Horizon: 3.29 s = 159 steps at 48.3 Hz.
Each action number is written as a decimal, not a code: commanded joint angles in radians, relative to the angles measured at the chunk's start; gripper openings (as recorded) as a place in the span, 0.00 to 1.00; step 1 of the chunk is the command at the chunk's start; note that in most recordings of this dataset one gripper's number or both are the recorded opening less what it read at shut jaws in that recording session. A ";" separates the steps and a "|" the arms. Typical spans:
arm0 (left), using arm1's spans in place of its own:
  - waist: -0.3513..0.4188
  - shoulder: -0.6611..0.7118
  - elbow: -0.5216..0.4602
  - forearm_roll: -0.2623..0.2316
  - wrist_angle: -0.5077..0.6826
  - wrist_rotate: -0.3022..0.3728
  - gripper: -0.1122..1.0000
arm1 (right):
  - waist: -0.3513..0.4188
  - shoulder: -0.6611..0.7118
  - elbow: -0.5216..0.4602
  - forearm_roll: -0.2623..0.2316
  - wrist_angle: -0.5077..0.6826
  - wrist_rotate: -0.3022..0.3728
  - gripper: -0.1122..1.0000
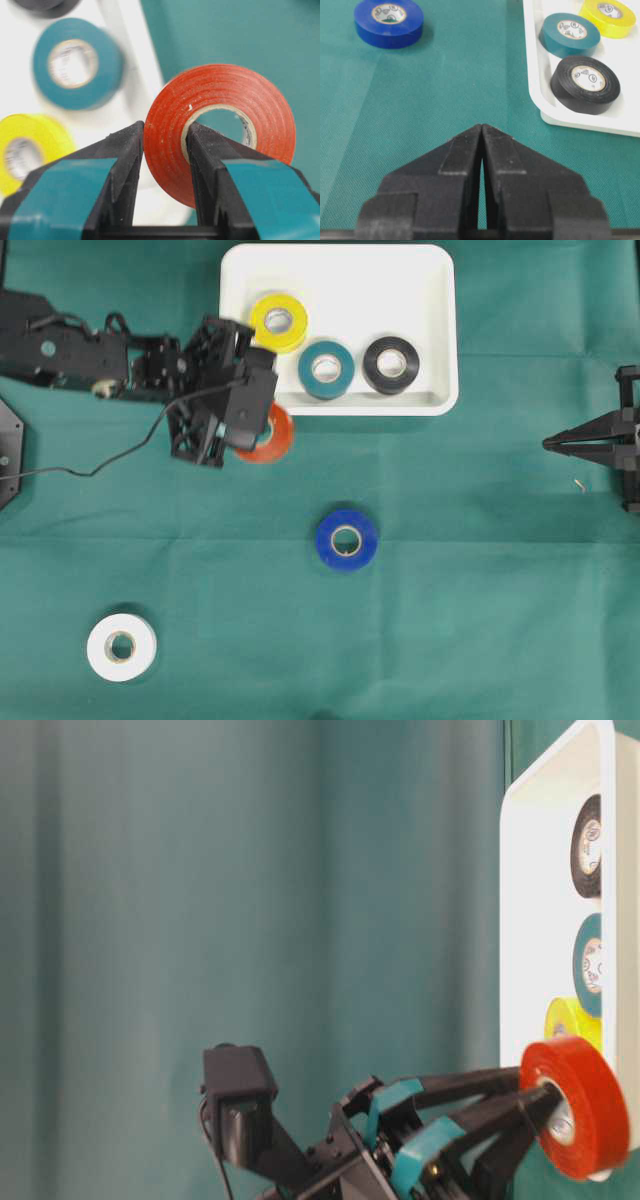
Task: Put the tape into the white case with the left arm.
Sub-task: 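Lift the red roll and carry it into the tray's left corner, then open the left gripper to release the red roll beside the yellow, then withdraw the left gripper back to the left side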
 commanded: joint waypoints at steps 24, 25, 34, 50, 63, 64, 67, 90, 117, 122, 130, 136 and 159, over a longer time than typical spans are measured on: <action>0.167 0.078 -0.084 0.002 -0.003 0.115 0.32 | 0.000 0.006 -0.012 0.000 -0.011 0.002 0.02; 0.169 0.080 -0.086 0.002 -0.003 0.115 0.32 | 0.000 0.005 -0.012 0.000 -0.011 0.002 0.02; 0.172 0.083 -0.084 0.002 -0.006 0.115 0.32 | -0.002 0.006 -0.012 0.000 -0.011 0.002 0.02; 0.173 0.084 -0.087 0.000 -0.008 0.101 0.32 | 0.000 0.006 -0.012 -0.002 -0.011 0.000 0.02; 0.173 0.084 -0.086 0.000 -0.009 0.100 0.50 | 0.000 0.006 -0.011 0.000 -0.011 0.002 0.02; 0.173 0.084 -0.086 0.000 -0.009 0.100 0.55 | 0.000 0.006 -0.012 0.000 -0.011 0.000 0.02; 0.173 0.083 -0.083 0.000 -0.009 0.100 0.72 | 0.000 0.006 -0.012 -0.002 -0.011 0.000 0.02; 0.170 0.057 -0.078 0.000 -0.009 0.098 0.93 | 0.000 0.006 -0.011 0.000 -0.011 0.002 0.02; 0.072 -0.141 0.058 -0.003 -0.009 0.018 0.92 | 0.000 0.006 -0.012 -0.002 -0.011 0.002 0.02; 0.051 -0.192 0.094 -0.003 -0.009 -0.017 0.92 | 0.000 0.005 -0.011 0.000 -0.011 0.002 0.02; 0.014 -0.262 0.147 -0.003 -0.009 -0.077 0.92 | 0.000 0.005 -0.012 0.000 -0.011 0.000 0.02; -0.011 -0.307 0.186 -0.003 -0.009 -0.126 0.92 | 0.000 0.005 -0.012 -0.002 -0.011 0.000 0.02; -0.066 -0.514 0.310 -0.003 -0.009 -0.225 0.91 | 0.000 0.003 -0.012 0.000 -0.011 0.002 0.02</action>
